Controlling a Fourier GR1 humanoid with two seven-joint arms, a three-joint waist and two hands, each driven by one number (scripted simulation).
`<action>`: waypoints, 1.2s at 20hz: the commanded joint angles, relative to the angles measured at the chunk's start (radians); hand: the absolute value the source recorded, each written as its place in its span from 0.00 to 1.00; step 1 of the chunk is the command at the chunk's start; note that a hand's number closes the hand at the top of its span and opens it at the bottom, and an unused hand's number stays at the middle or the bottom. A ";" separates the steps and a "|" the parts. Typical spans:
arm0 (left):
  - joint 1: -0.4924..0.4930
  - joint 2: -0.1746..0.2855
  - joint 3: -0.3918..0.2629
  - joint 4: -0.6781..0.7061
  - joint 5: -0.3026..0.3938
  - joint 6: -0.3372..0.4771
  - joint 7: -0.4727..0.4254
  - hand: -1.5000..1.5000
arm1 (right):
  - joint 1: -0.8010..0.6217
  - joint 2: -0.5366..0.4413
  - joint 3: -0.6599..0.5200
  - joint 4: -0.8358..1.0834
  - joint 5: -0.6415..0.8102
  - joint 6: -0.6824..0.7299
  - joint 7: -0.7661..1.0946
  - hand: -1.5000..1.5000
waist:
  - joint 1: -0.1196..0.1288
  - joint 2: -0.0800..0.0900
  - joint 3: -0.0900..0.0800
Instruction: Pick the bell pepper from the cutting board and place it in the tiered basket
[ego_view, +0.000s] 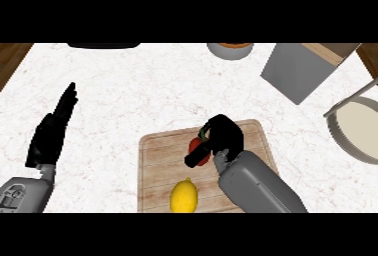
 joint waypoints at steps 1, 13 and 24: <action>0.016 -0.019 0.018 -0.017 -0.025 0.012 0.011 0.50 | -0.011 0.030 0.086 -0.068 0.015 -0.024 0.179 1.00 | -0.006 0.009 0.005; 0.047 -0.015 0.032 -0.037 -0.029 -0.016 0.012 0.50 | 0.162 -0.154 0.067 -0.563 0.251 -0.034 -0.109 1.00 | -0.029 0.001 0.005; 0.049 -0.009 0.073 -0.023 -0.012 -0.039 -0.001 0.50 | 0.030 -0.345 -0.259 -0.967 0.364 0.228 -0.034 1.00 | -0.035 0.003 0.004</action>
